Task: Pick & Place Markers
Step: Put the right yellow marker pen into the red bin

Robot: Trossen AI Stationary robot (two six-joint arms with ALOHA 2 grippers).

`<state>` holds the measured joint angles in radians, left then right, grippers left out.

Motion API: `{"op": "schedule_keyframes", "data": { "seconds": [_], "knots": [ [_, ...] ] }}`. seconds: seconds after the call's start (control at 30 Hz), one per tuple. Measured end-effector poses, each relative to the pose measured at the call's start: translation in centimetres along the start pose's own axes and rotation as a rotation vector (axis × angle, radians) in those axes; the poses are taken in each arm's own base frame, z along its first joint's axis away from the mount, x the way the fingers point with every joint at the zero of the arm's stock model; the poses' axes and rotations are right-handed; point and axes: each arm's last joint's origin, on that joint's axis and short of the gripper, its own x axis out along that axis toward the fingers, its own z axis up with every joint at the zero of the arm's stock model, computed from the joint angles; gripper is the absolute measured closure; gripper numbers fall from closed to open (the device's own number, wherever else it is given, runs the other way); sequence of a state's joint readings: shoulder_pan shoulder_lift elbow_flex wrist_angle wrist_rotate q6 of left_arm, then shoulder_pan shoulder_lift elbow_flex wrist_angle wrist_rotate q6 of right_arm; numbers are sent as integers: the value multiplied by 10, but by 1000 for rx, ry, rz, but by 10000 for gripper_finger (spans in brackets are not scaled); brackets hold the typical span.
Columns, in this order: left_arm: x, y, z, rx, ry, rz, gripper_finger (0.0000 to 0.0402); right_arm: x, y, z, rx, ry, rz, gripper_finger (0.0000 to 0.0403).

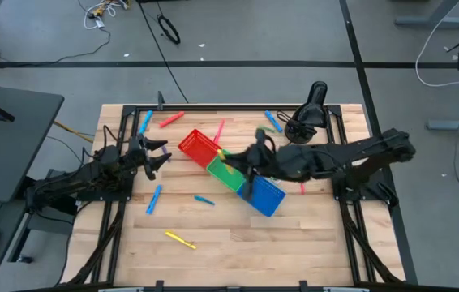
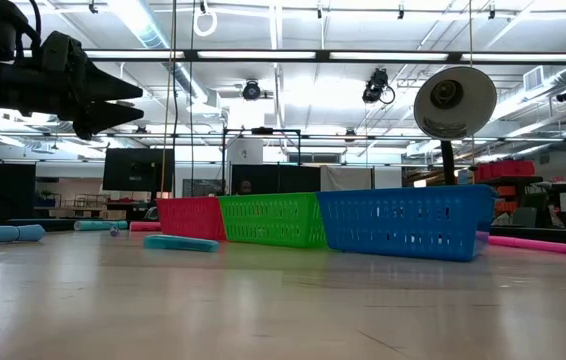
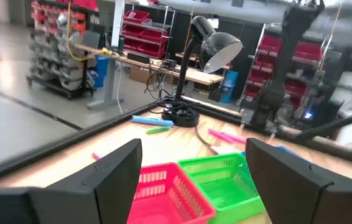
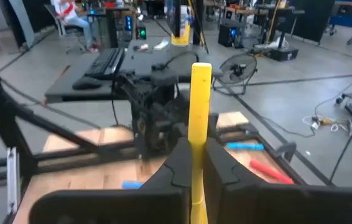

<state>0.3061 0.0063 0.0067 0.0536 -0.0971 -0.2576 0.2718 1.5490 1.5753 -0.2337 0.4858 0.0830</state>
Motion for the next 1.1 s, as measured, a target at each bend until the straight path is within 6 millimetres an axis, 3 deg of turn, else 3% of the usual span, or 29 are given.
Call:
{"op": "schedule_keyframes", "data": {
  "seconds": [0.07,0.33,0.57,0.77,1.1],
  "knots": [
    [0,0,0,-67,0,-7,110,10,-4,7,-8,-10,-6,397],
    [0,-1,1,-55,0,-30,110,46,-28,34,-28,-59,-34,397],
    [0,-5,-1,-29,41,-169,110,71,-45,41,-10,-86,-18,398],
    [-1,-8,6,-42,55,-209,110,77,-50,39,3,-79,-4,399],
    [7,-22,43,-22,100,-308,110,77,-50,38,2,-62,12,400]
  ]
}}
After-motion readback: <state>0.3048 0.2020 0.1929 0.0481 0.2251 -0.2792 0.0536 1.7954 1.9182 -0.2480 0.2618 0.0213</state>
